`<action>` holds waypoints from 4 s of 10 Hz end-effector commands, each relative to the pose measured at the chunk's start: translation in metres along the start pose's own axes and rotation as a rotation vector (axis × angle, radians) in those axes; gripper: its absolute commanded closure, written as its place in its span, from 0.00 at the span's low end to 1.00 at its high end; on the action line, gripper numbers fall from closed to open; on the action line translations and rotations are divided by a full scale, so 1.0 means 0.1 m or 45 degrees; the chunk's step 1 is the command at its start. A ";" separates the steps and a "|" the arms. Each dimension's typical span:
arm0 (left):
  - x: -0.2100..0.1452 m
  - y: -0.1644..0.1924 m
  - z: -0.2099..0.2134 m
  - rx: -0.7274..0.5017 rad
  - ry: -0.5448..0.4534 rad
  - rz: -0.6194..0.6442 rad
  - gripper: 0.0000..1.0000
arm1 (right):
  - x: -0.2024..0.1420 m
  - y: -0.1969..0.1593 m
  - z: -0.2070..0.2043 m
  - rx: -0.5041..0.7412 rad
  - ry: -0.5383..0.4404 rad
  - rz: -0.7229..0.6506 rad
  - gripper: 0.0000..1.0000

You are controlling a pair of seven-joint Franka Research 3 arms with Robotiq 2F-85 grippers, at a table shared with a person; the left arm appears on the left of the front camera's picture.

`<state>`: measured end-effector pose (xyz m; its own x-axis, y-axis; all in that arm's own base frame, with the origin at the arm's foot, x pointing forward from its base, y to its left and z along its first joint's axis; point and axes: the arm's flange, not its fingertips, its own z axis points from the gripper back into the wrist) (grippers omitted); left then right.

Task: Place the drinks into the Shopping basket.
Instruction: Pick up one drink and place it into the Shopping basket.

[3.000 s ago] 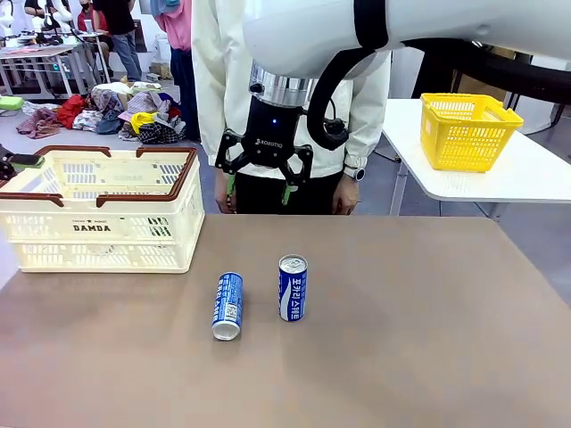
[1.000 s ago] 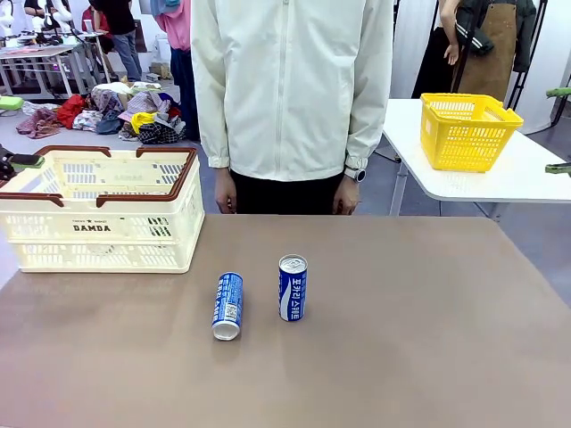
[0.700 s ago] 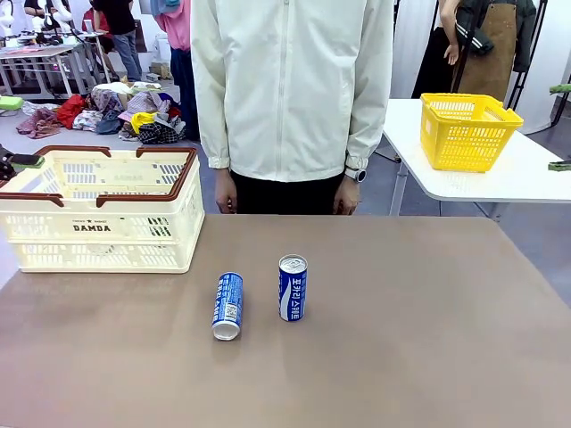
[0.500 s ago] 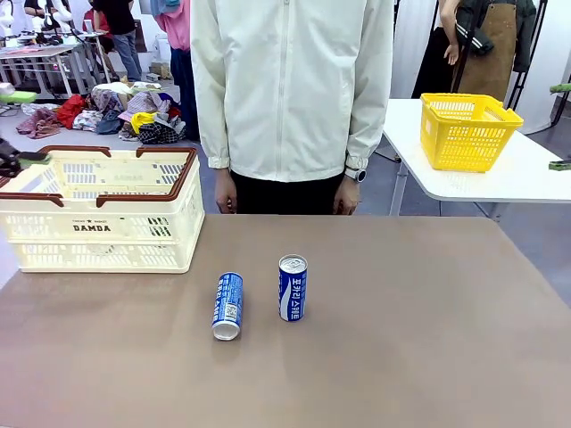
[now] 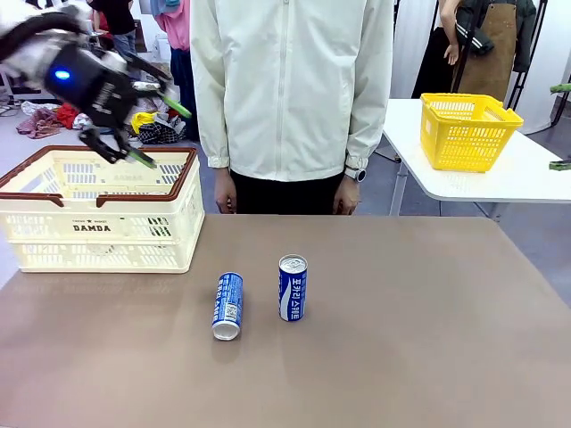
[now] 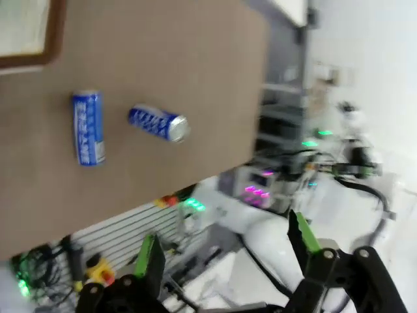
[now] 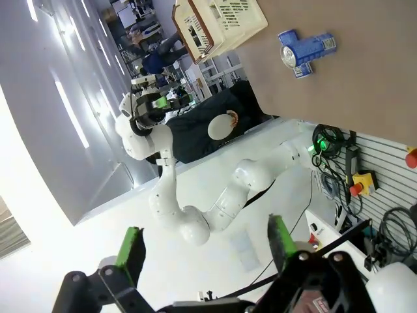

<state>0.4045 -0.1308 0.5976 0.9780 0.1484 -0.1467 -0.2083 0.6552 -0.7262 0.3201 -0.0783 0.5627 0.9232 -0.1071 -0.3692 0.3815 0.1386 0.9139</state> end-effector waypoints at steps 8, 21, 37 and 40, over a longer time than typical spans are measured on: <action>0.11 -0.07 -0.81 0.640 -0.012 -0.136 0.00 | 0.00 0.05 0.03 0.017 0.014 0.005 0.00; -0.54 0.43 -2.50 1.063 -0.230 -0.427 0.00 | 0.00 0.05 0.03 0.017 0.014 0.005 0.00; 0.19 1.21 -3.25 0.955 -0.196 -0.446 0.00 | 0.00 0.05 0.03 0.017 0.014 0.005 0.00; 0.19 1.21 -3.24 0.995 -0.221 -0.451 1.00 | 0.00 0.05 0.03 0.017 0.014 0.005 0.00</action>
<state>0.4008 -0.2826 0.2959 0.9830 -0.1075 0.1490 0.1191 0.9903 -0.0710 0.3200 -0.0788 0.5626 0.9228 -0.1073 -0.3700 0.3824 0.1380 0.9136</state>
